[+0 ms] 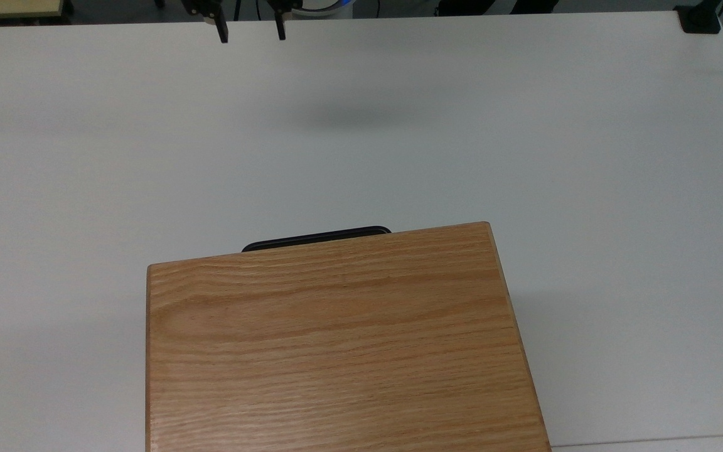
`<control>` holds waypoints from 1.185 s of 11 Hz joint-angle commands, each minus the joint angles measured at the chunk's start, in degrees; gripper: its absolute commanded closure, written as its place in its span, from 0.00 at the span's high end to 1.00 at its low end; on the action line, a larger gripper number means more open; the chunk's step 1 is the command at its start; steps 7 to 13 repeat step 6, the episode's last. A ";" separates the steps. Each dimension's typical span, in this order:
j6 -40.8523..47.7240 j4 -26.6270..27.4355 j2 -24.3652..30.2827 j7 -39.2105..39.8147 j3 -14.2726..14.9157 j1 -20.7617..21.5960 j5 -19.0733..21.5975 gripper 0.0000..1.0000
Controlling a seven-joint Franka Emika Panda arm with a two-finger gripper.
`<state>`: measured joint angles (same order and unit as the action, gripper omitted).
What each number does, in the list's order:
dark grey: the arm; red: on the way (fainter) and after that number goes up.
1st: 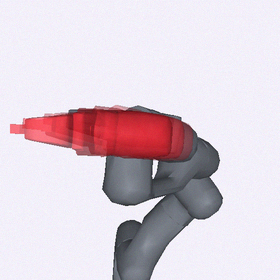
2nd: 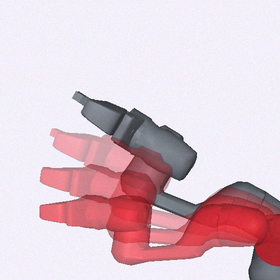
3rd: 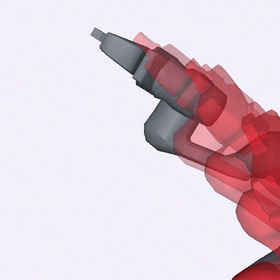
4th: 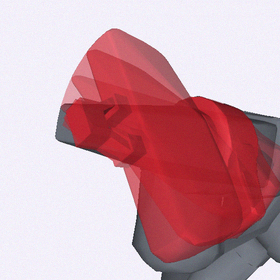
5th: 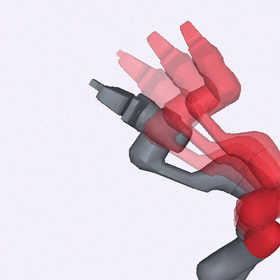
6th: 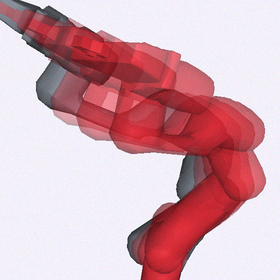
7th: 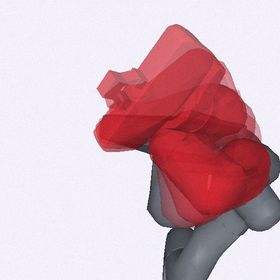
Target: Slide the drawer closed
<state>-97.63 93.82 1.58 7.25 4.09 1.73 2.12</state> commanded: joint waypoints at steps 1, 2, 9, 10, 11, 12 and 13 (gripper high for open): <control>-0.89 1.37 0.97 -1.54 0.83 1.09 0.87 1.00; -1.24 1.54 0.79 -1.54 0.83 1.09 0.96 1.00; -1.42 1.19 0.26 -1.80 0.83 1.26 0.96 1.00; -1.42 1.19 0.26 -1.80 0.83 1.26 0.96 1.00; -1.42 1.19 0.26 -1.80 0.83 1.26 0.96 1.00; -1.42 1.19 0.26 -1.80 0.83 1.26 0.96 1.00; -1.42 1.19 0.26 -1.80 0.83 1.26 0.96 1.00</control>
